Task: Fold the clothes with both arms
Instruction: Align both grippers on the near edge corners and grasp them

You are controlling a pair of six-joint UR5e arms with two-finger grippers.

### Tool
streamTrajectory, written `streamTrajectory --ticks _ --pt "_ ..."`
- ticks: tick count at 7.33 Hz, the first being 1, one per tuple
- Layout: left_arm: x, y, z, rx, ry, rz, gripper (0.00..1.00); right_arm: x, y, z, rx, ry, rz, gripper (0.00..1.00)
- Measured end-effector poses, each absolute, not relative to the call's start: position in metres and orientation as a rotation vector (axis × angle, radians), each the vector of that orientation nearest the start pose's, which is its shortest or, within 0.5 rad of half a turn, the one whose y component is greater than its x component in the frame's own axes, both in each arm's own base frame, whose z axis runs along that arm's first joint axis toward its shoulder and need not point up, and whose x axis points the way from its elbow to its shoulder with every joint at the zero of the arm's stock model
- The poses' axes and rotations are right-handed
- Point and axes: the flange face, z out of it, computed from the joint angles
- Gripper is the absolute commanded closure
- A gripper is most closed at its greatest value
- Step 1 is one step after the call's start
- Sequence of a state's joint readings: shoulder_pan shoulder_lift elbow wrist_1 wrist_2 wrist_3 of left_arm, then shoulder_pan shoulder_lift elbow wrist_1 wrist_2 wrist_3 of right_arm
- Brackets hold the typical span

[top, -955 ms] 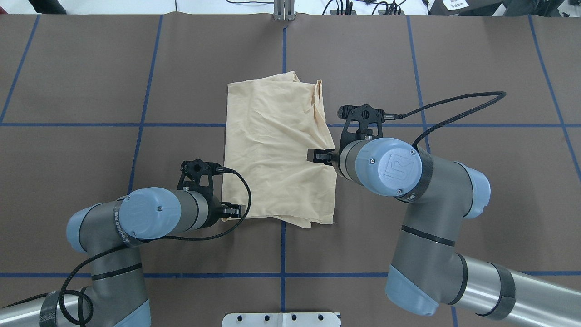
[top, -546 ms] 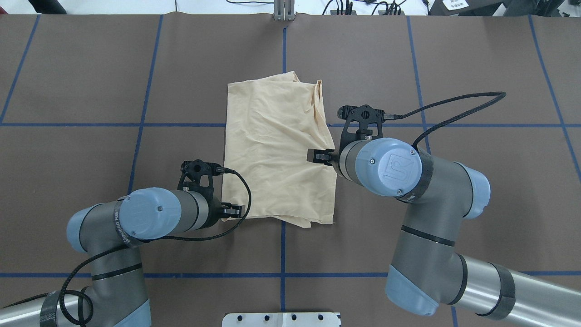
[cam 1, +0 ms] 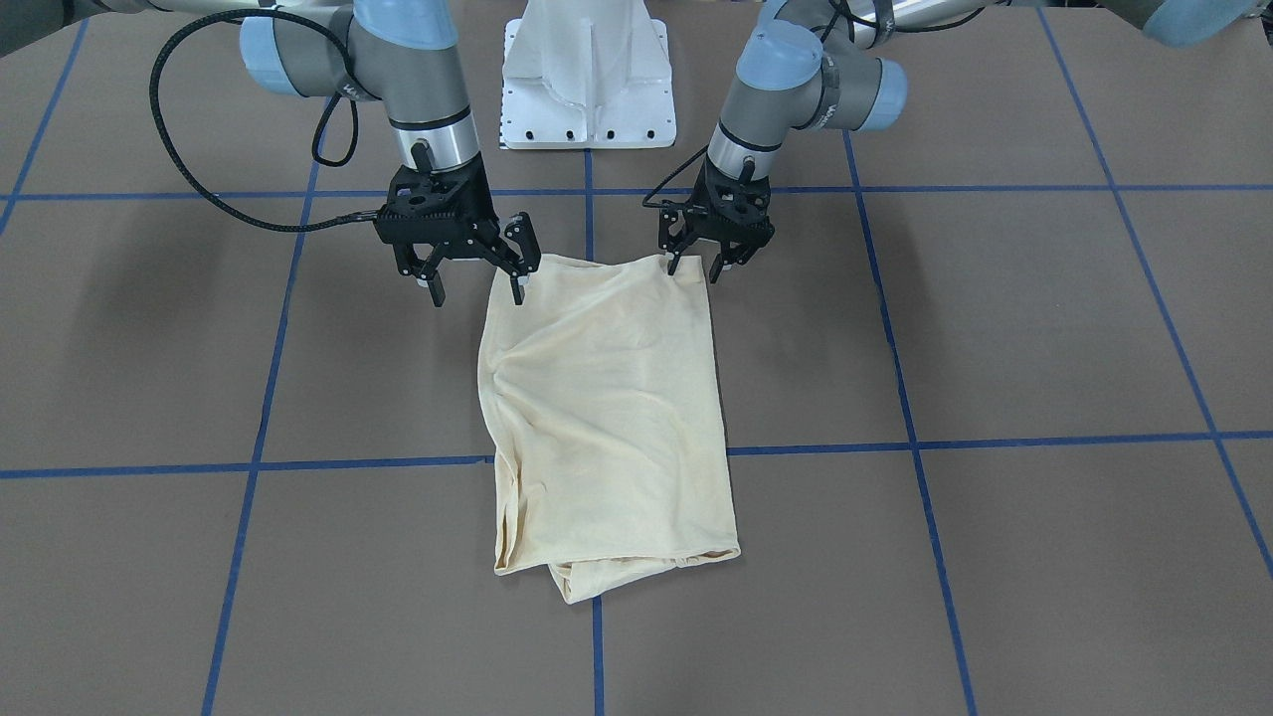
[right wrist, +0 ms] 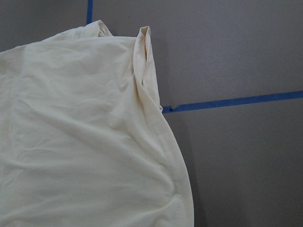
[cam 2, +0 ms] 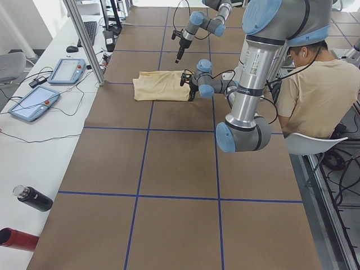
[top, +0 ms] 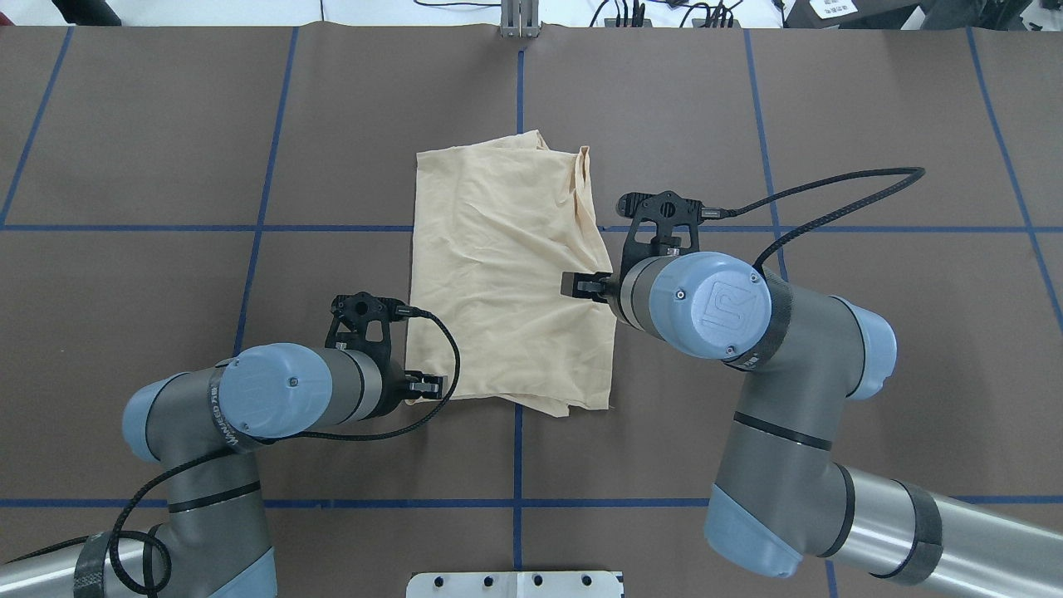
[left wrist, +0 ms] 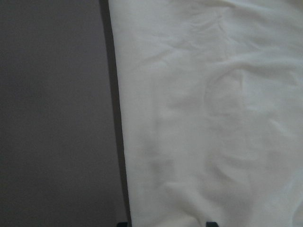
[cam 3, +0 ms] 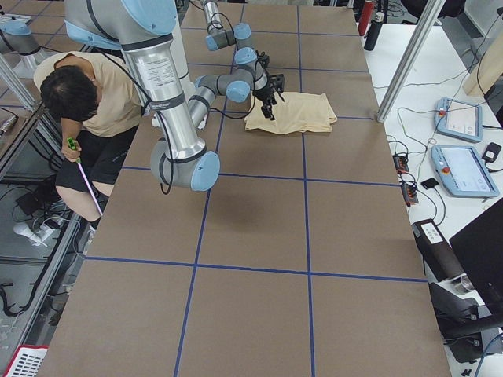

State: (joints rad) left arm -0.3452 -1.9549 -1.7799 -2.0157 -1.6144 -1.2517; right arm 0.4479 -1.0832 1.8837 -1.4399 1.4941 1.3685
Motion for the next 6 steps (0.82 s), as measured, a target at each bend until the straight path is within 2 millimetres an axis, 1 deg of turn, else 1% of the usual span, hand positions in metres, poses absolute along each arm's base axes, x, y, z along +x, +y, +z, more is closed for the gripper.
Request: streamTrajectory --ticks 1,3,4,5,6 --pt "0.5408 -0.3311 0.3017 0.300 0.995 0.000 0.41 -0.4901 -0.3918 0.2356 0.366 -0.863 0.263 0.00" --pt "0.5413 -0.3304 0.3015 0.300 0.995 0.001 0.64 -0.4901 -0.3917 0.2355 0.365 -0.863 0.263 0.00" --pt "0.5420 -0.3293 0.3015 0.297 0.996 0.000 0.70 -0.4901 -0.3918 0.2356 0.365 -0.863 0.263 0.00" --pt "0.5445 -0.3263 0.3027 0.286 0.996 -0.008 0.72 -0.4901 -0.3917 0.2356 0.365 -0.863 0.262 0.00" --pt "0.5475 -0.3221 0.3042 0.273 0.997 -0.016 0.79 -0.4901 -0.3917 0.2356 0.365 -0.863 0.262 0.00"
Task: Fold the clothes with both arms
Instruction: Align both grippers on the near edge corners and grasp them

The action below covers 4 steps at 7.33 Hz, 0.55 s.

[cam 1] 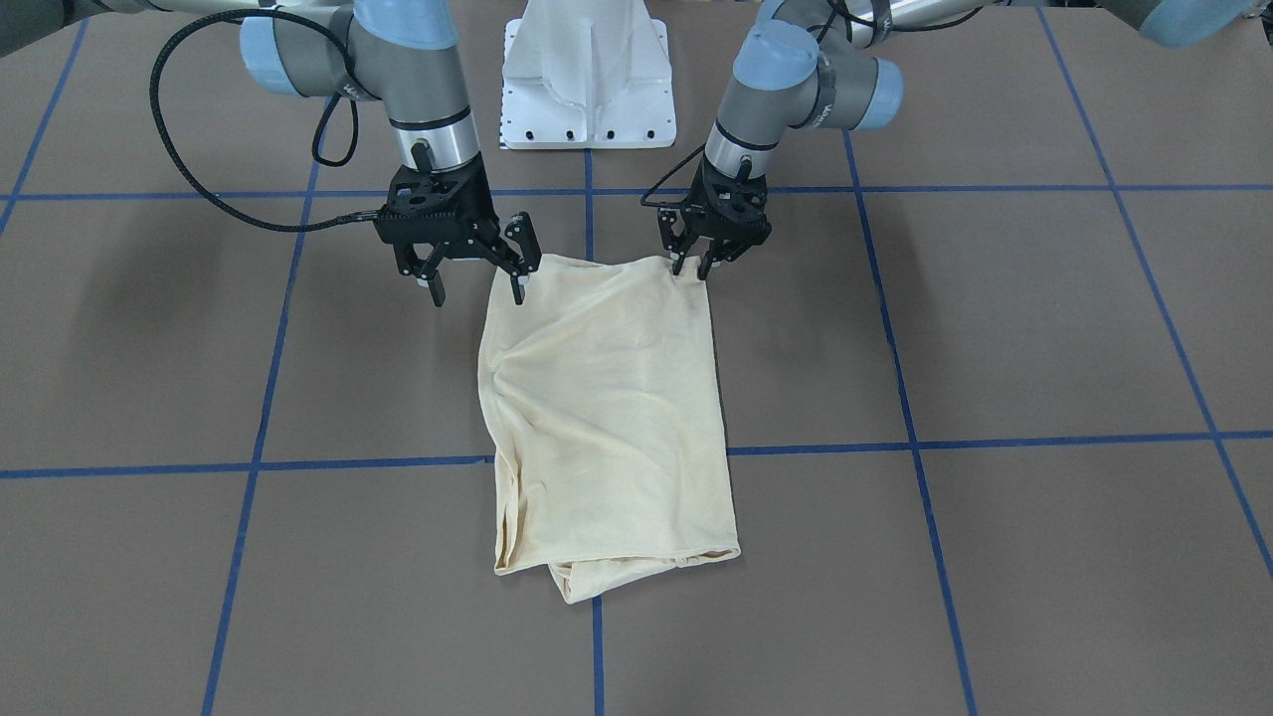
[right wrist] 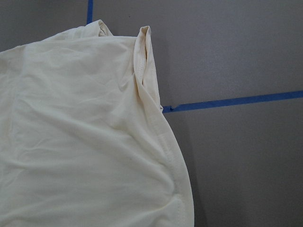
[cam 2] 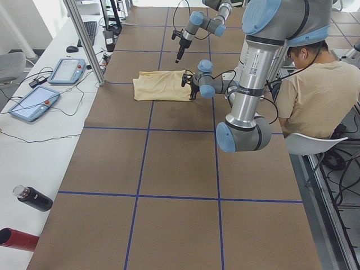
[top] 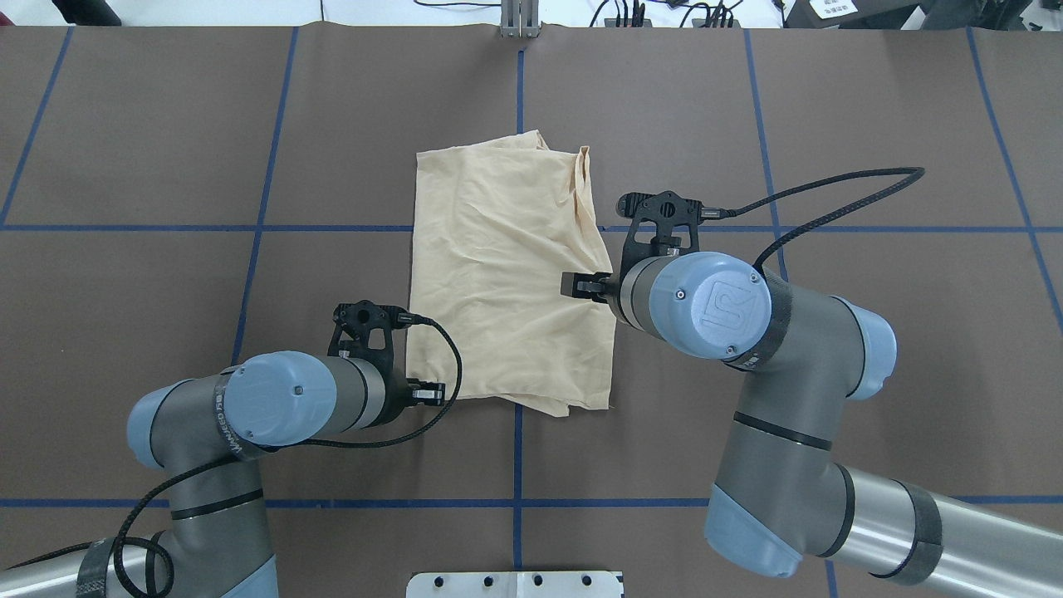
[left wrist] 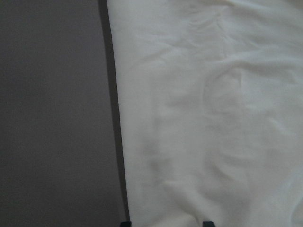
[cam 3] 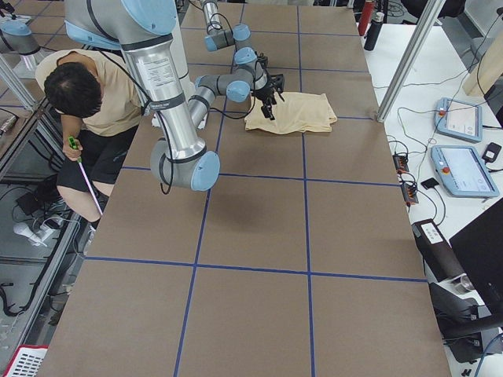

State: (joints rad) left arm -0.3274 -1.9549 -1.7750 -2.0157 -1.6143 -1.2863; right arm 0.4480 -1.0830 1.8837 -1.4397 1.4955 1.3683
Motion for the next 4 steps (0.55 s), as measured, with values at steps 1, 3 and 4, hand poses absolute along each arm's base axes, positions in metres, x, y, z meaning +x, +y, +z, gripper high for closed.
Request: streamTrajectory --ticks 1,3,4 --pt "0.5489 -0.3198 0.3045 0.267 0.998 -0.021 1.00 -0.4902 -0.3917 0.2353 0.365 -0.863 0.262 0.00" --pt "0.5490 -0.3187 0.3056 0.264 0.997 -0.025 1.00 -0.4902 -0.3918 0.2344 0.366 -0.865 0.263 0.00" --pt "0.5477 -0.3181 0.3053 0.265 0.998 -0.025 1.00 -0.4904 -0.3917 0.2340 0.366 -0.866 0.263 0.00"
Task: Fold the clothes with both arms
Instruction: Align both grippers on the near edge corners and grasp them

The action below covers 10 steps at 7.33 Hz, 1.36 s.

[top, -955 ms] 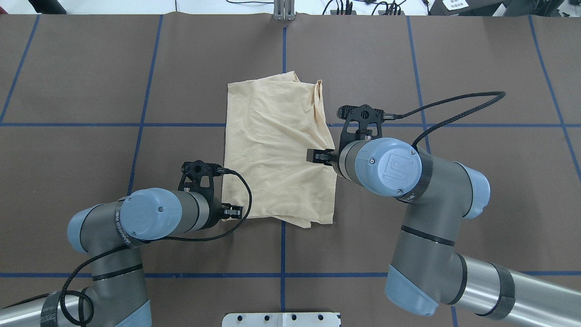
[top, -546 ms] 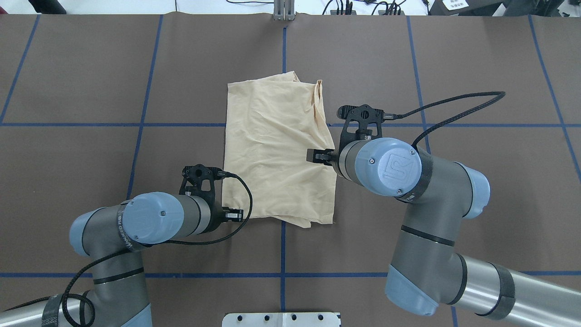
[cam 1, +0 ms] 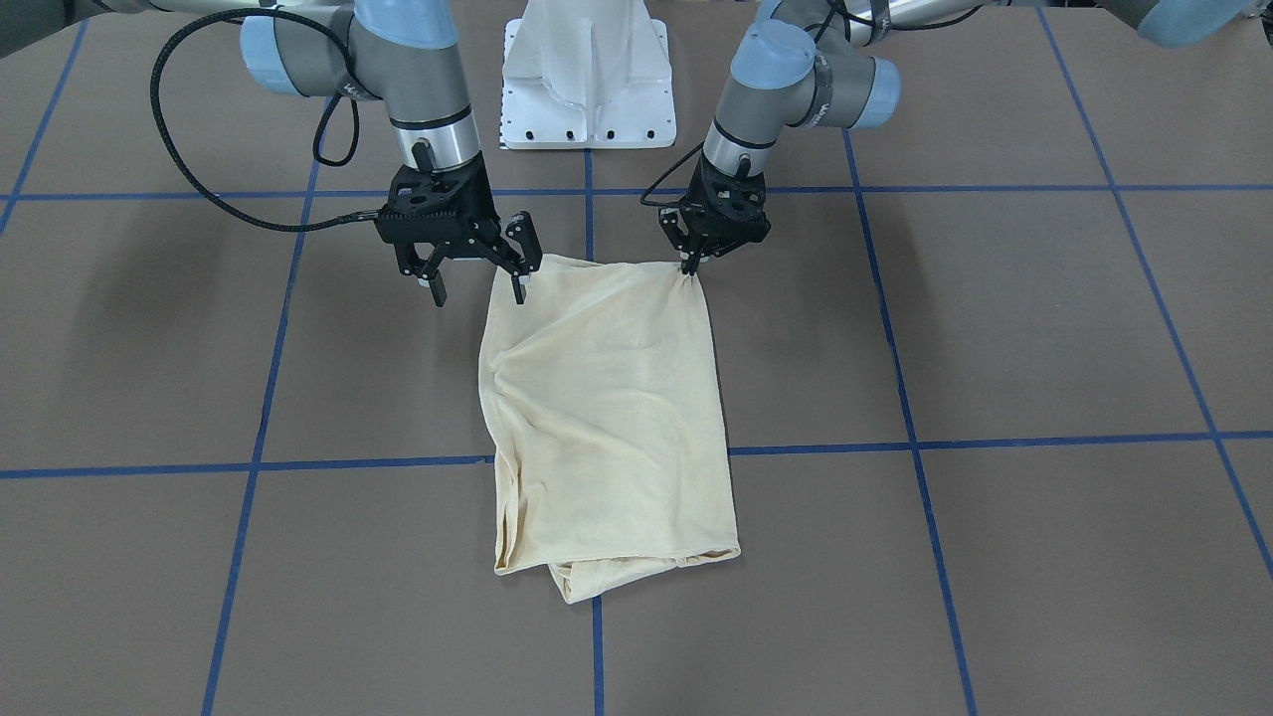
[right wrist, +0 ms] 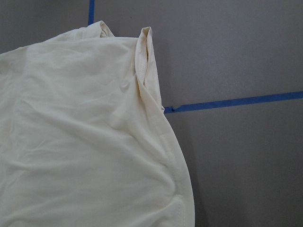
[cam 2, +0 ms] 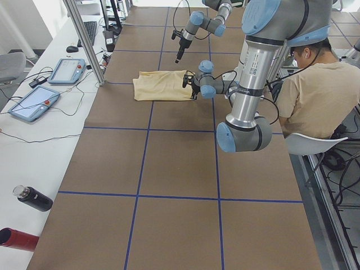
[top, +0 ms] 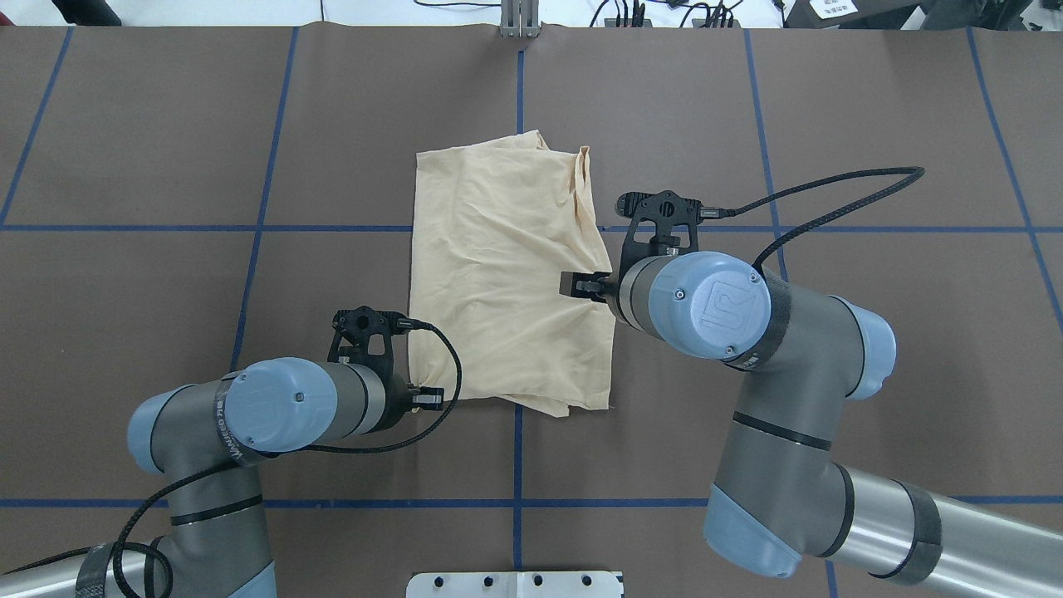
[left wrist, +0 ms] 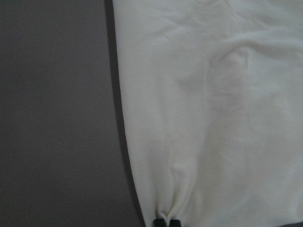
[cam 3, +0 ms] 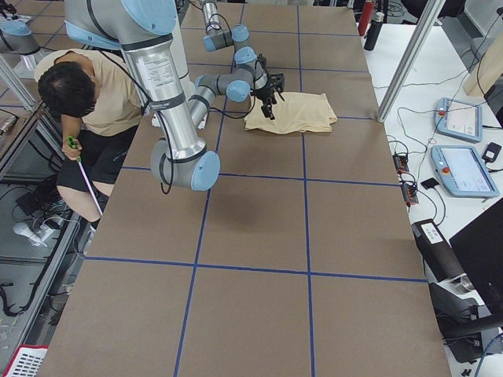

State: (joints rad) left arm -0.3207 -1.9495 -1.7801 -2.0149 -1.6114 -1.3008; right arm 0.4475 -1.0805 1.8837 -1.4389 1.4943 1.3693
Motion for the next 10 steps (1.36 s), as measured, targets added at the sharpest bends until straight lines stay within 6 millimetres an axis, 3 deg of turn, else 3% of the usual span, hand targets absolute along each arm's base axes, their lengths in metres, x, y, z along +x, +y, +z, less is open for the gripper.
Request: streamTrajectory --ticks 3,6,7,9,10 --pt "0.545 -0.318 0.300 0.270 1.007 -0.020 1.00 -0.498 -0.383 0.231 0.325 -0.888 0.342 0.07" --pt "0.545 -0.317 0.300 0.271 1.008 -0.019 1.00 -0.543 -0.336 0.239 0.225 -0.904 0.562 0.13" --pt "0.545 -0.317 0.299 0.271 1.009 -0.019 1.00 -0.559 -0.326 0.246 0.202 -0.894 0.608 0.20" --pt "0.545 -0.317 0.299 0.271 1.009 -0.020 1.00 -0.585 -0.322 0.251 0.177 -0.875 0.663 0.30" --pt "0.545 -0.318 0.299 0.271 1.009 -0.021 1.00 -0.593 -0.322 0.251 0.171 -0.869 0.676 0.30"
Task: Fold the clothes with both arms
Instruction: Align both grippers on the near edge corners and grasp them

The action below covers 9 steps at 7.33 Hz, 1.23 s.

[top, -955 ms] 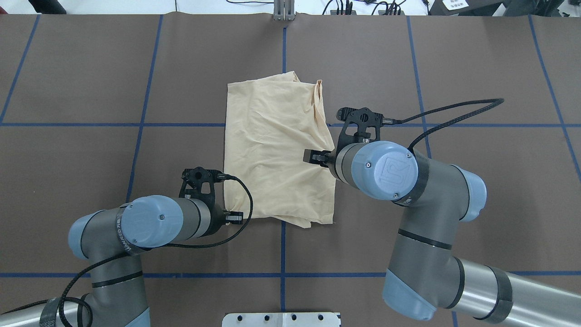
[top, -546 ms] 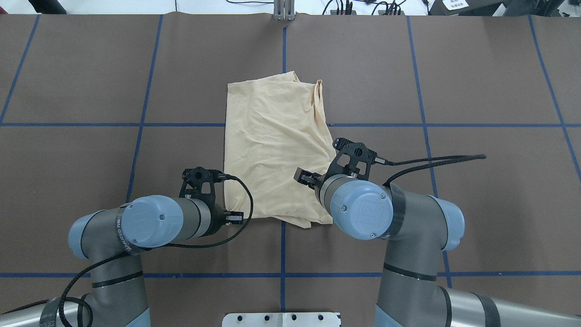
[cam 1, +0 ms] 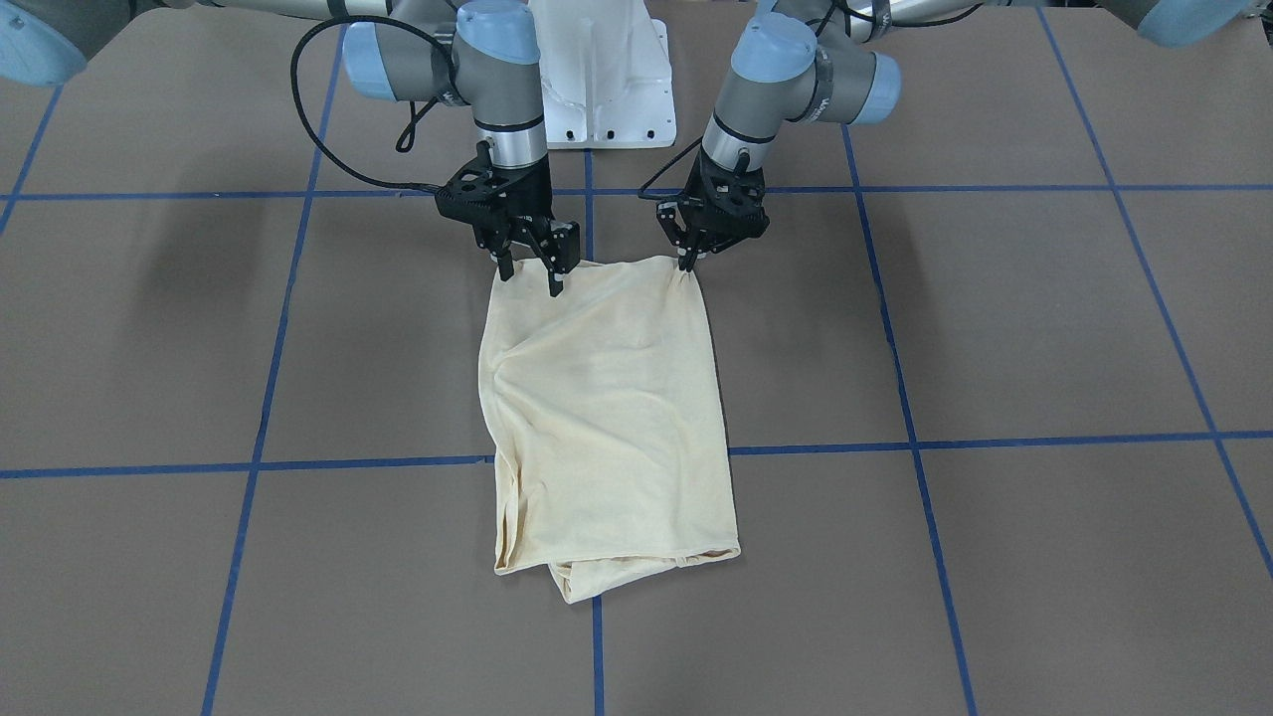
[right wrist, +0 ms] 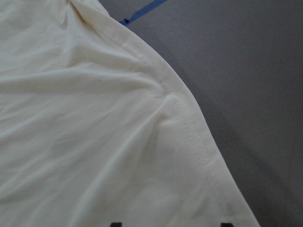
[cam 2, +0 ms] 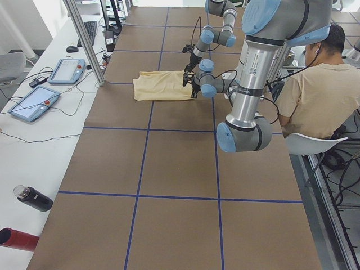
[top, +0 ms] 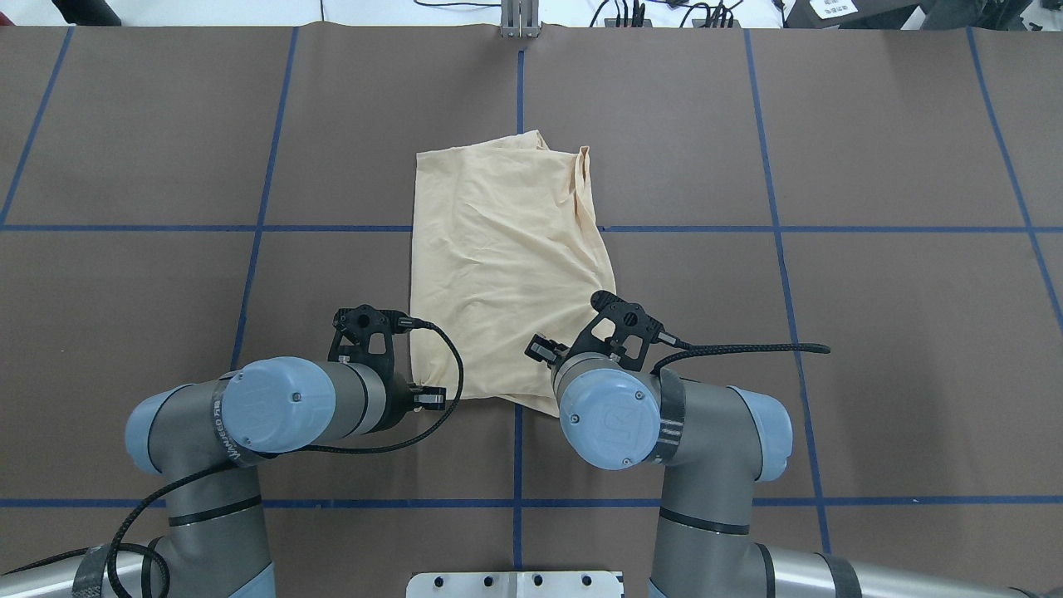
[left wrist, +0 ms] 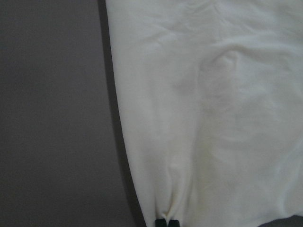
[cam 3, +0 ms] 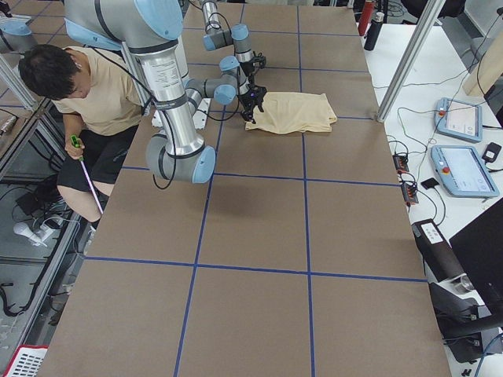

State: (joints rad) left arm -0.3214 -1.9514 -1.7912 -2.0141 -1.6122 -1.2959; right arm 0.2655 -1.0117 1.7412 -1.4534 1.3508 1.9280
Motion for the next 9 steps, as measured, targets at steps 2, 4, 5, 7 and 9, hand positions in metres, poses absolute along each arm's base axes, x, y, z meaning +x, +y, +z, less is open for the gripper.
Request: streamTrajectory --ticks 2,4,5,7,9 --pt "0.545 -0.318 0.299 0.272 1.009 -0.020 1.00 -0.600 -0.320 0.253 0.166 -0.861 0.680 0.27" --pt "0.545 -0.318 0.300 0.271 1.008 -0.020 1.00 -0.606 -0.313 0.255 0.159 -0.856 0.672 0.25" --pt "0.545 -0.318 0.300 0.271 1.007 -0.021 1.00 -0.608 -0.309 0.256 0.156 -0.854 0.670 0.25" --pt "0.545 -0.318 0.301 0.270 1.006 -0.021 1.00 -0.612 -0.304 0.257 0.151 -0.853 0.672 0.27" --pt "0.545 -0.318 0.302 0.270 1.005 -0.021 1.00 -0.619 -0.303 0.255 0.153 -0.851 0.681 0.67"
